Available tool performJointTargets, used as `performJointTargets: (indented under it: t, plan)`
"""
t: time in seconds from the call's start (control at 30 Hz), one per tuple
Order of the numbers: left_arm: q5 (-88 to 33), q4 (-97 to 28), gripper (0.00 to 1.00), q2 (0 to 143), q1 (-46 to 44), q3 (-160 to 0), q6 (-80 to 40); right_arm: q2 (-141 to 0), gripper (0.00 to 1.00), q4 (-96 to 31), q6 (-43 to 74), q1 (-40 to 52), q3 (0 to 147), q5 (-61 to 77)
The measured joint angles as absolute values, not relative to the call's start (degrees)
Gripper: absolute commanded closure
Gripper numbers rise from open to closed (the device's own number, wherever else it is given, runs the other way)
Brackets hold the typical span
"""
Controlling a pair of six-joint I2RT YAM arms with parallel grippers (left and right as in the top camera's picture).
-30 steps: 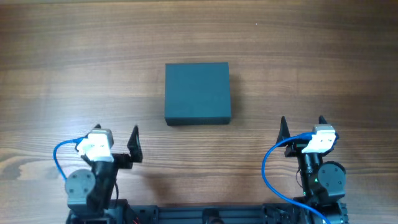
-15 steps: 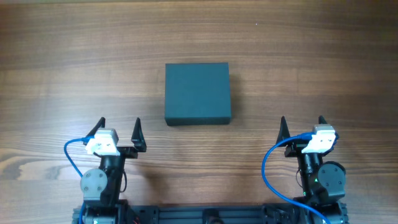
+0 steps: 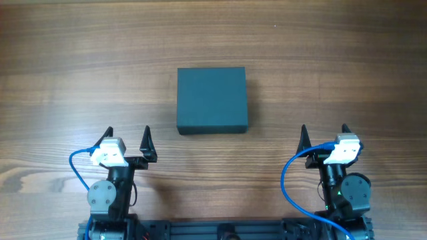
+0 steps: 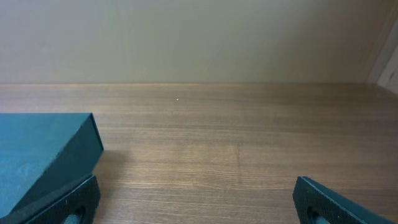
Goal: Pack container
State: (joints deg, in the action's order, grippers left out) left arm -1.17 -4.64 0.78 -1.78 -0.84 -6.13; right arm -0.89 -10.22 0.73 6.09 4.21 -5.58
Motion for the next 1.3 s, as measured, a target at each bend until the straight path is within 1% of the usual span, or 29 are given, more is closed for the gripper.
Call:
performJointTargets:
  t: [0.17,0.4,0.67,1.3]
  plan:
    - [-1.9,-4.6,0.0,0.8,-1.8,-0.8,-6.3,-0.9,0.0,-10.2,0.7,6.1,4.2,-5.6]
    - [-5.4,-4.3,0.0,0.8,-1.8,-0.8,-0.8,-0.9,0.0,-10.2,0.7,6.1,4.2,-5.6]
    - [-6.1,-4.2,0.0,0.8,-1.8,-0.8,2.8,-0.9,0.0,-10.2,0.7,6.1,4.2,-5.6]
    - [-6.1,-4.2,0.0,0.8,-1.8,-0.8,3.8,-0.9,0.0,-10.2,0.7,6.1,4.2,-5.6]
